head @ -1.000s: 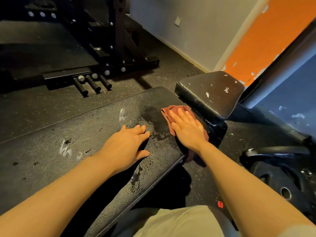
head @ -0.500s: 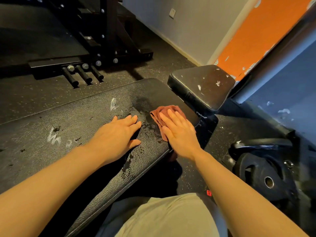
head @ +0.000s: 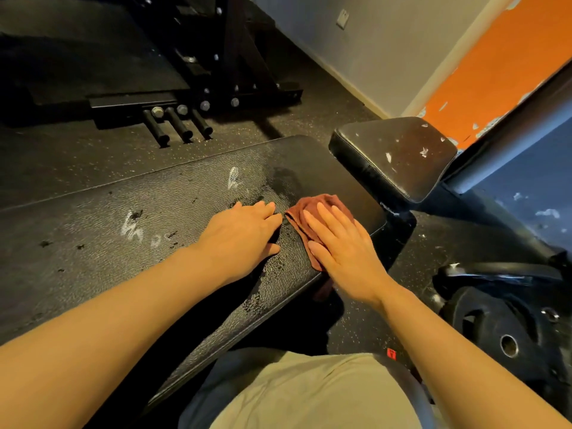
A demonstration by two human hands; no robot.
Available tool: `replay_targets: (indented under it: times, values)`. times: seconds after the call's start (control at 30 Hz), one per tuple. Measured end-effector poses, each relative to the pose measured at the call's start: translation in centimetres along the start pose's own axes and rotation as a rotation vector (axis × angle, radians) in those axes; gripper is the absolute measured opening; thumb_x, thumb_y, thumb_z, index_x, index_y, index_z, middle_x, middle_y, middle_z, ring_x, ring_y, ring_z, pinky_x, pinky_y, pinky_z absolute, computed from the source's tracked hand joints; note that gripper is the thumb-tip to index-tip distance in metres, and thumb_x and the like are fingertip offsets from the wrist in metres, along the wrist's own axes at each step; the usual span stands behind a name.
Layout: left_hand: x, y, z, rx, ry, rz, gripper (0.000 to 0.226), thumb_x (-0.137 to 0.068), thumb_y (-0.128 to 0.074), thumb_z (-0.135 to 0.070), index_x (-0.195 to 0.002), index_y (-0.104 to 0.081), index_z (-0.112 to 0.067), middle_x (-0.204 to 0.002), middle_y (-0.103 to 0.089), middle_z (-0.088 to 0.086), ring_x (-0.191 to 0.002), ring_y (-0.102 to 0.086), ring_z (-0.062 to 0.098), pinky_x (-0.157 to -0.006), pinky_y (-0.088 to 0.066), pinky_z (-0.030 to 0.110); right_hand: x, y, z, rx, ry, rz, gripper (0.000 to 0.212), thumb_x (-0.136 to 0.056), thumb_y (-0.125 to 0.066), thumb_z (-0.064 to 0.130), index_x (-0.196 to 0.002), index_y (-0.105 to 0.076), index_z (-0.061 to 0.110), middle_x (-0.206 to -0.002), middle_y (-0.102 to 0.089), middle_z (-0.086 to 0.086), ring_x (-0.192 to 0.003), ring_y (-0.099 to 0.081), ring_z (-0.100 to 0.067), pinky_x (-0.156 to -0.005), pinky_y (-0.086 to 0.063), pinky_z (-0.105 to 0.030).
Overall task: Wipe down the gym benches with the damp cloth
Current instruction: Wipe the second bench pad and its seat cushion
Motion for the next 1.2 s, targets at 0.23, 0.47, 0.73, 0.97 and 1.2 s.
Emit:
replay_targets:
  times: [0.23, 0.47, 0.73, 0.97, 1.2]
  values:
    - [0.1, -0.2, 0.0, -0.024, -0.027, -0.052, 0.056, -0.099, -0.041, -0.048, -0.148, -0.030, -0.022, -0.157, -0.024, -0.003, -0.143, -0.026, 0.017, -0.112, -0.029, 0.036, -2.0, 0.6, 1.4, 0.111, -0.114, 0.125, 0.060, -0.097, -0.003, 0.057, -0.151, 0.008, 0.033, -0.161, 0.012, 0.001, -0.148, 0.014, -0.020, -0.118, 0.006, -0.041]
    - [0.5, 1.3, 3.8, 0.115, -0.148, -0.001, 0.053, -0.092, -0.052, -0.053, -0.140, -0.044, -0.030, -0.140, -0.047, -0.011, -0.128, -0.045, 0.011, -0.098, -0.044, 0.031, -2.2, 0.9, 2.0, 0.174, 0.096, 0.159, 0.079, -0.073, 0.018, 0.076, -0.142, 0.016, 0.038, -0.159, 0.014, 0.008, -0.146, 0.018, -0.016, -0.120, 0.003, -0.042]
    - [2.0, 1.7, 8.9, 0.084, -0.124, -0.118, 0.071, -0.089, -0.033, -0.067, -0.140, -0.047, -0.020, -0.148, -0.044, -0.001, -0.142, -0.031, 0.015, -0.115, -0.030, 0.034, -6.3, 0.1, 5.0, 0.092, -0.002, 0.151, 0.062, -0.098, -0.008, 0.056, -0.152, 0.008, 0.031, -0.161, 0.015, -0.002, -0.147, 0.017, -0.024, -0.119, 0.008, -0.043]
    - [1.7, 0.1, 9.9, 0.096, -0.054, -0.078, 0.086, -0.083, -0.008, -0.076, -0.152, -0.025, -0.027, -0.158, -0.022, -0.009, -0.146, -0.012, 0.006, -0.115, 0.000, 0.020, -7.8, 0.5, 2.1, 0.081, 0.073, 0.103, 0.086, -0.063, 0.026, 0.084, -0.140, 0.015, 0.048, -0.155, 0.016, 0.015, -0.147, 0.014, -0.016, -0.118, 0.006, -0.044]
    - [1.5, -0.8, 10.1, 0.092, -0.021, -0.099, 0.082, -0.085, -0.009, -0.074, -0.153, -0.021, -0.029, -0.160, -0.016, -0.010, -0.147, -0.008, 0.005, -0.120, 0.001, 0.025, -12.4, -0.2, 5.7, 0.056, -0.045, 0.063, 0.058, -0.101, -0.011, 0.051, -0.153, 0.002, 0.030, -0.162, 0.008, -0.001, -0.148, 0.012, -0.021, -0.120, 0.006, -0.042]
Point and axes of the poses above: each hand's wrist, its own x-axis away from the middle knuckle, its own y-axis out of the back of the hand, z = x × y, the point moved 3 cm from there along -x, towards the middle knuckle
